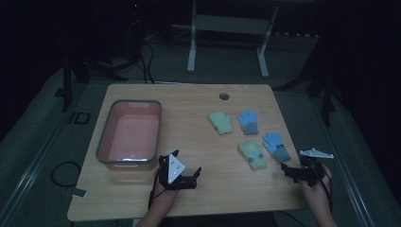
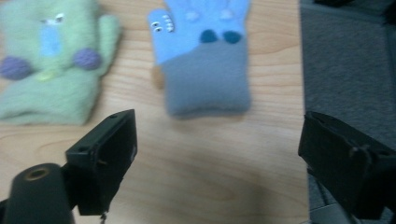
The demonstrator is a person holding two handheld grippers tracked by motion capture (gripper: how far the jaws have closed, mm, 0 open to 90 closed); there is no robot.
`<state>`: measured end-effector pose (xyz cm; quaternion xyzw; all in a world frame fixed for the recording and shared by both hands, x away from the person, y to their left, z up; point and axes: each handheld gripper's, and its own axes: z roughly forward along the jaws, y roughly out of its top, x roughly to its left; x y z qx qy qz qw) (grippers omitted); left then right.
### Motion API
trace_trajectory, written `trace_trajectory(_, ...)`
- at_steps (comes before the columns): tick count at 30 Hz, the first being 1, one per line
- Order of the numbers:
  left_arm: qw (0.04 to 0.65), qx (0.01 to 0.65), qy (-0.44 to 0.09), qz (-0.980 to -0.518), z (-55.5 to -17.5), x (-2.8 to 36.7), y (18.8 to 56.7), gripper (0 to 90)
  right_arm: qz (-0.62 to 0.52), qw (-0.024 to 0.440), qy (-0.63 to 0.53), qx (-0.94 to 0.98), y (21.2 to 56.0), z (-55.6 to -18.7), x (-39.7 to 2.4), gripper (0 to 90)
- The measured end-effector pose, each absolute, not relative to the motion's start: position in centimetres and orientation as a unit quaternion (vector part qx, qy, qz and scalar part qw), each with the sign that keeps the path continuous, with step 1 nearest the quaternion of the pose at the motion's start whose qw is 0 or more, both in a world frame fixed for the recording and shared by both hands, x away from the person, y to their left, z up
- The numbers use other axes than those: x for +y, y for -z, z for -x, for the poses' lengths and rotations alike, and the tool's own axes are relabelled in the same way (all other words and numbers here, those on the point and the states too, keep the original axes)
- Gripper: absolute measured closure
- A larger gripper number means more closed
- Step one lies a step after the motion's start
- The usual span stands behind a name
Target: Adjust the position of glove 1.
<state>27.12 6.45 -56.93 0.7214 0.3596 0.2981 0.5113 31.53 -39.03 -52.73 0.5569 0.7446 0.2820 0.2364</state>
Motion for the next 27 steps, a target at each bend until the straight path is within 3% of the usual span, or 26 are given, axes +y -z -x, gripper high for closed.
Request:
trace_trajectory(6, 0.511, 0.362, -0.297, -0.721, -27.1, 6.5, 56.9, 0.3, -0.565, 0.205, -0.284, 0.747, 51.9, -32.0, -39.4, 10.9)
trace_trajectory(13, 0.51, 0.361, -0.299, -0.722, -27.1, 6.4, 56.9, 0.4, -0.559, 0.198, -0.285, 0.753, 50.9, -32.5, -39.8, 15.8)
trace_trajectory(15, 0.51, 0.361, -0.297, -0.722, -27.2, 6.5, 56.9, 0.3, -0.556, 0.197, -0.29, 0.753, 50.6, -32.8, -39.7, 21.3)
trace_trajectory(27, 0.509, 0.364, -0.297, -0.721, -27.1, 6.5, 56.9, 0.3, -0.52, 0.203, -0.312, 0.769, 47.8, -35.9, -36.8, 23.5)
